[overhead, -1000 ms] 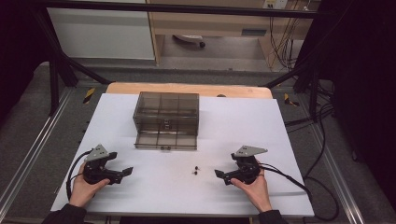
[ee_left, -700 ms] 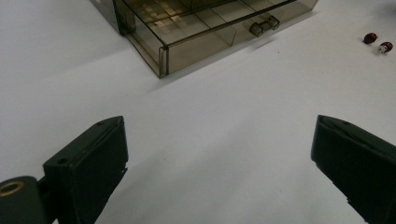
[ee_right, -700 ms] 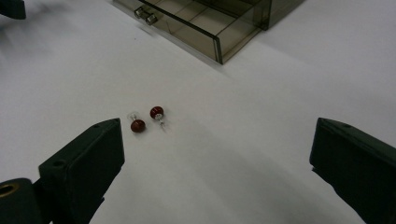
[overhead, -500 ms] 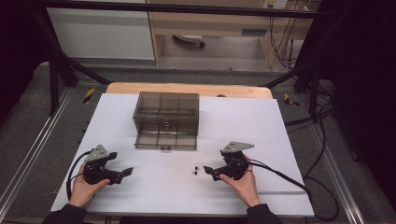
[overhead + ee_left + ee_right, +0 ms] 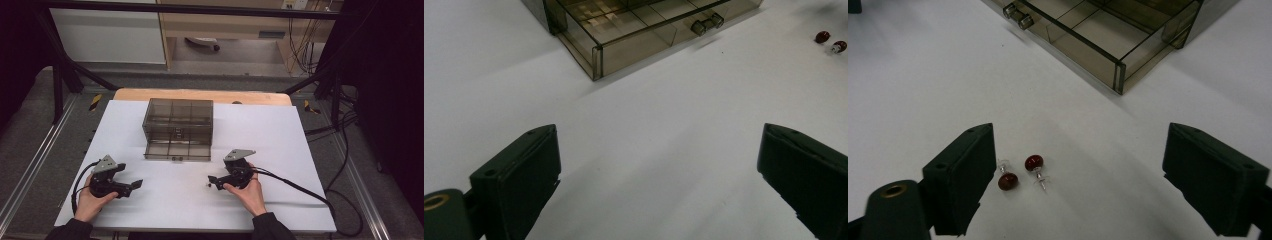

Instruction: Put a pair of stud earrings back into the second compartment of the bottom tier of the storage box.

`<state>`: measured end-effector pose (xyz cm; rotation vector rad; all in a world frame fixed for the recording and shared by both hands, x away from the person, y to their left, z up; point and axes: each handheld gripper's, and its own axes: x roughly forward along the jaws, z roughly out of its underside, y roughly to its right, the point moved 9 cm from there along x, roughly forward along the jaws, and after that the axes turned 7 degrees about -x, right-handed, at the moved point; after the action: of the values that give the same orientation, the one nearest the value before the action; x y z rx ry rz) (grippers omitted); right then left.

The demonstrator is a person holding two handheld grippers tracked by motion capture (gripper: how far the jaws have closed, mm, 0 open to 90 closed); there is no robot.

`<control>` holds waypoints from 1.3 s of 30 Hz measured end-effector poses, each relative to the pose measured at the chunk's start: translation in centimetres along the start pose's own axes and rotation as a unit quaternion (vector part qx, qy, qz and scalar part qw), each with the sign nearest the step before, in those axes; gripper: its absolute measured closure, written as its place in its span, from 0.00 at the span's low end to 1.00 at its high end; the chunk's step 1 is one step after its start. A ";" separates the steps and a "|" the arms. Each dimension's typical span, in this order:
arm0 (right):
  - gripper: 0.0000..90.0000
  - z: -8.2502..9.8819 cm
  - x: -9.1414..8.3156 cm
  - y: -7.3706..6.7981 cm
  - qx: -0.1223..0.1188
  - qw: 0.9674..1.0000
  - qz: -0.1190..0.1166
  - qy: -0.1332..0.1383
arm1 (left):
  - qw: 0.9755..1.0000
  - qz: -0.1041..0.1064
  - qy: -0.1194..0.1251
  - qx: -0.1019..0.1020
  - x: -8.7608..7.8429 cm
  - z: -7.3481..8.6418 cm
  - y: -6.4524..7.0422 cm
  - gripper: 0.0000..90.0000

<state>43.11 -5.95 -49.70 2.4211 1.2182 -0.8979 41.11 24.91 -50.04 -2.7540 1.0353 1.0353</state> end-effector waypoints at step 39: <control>0.89 1.4 1.1 -1.1 -0.030 0.998 -0.044 -0.035 | 1.000 -0.002 -0.004 0.004 0.0 0.2 -0.1 0.05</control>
<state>42.16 -5.29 -51.49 2.2863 1.3168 -0.9490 41.06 24.99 -50.19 -2.7426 1.0309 1.0385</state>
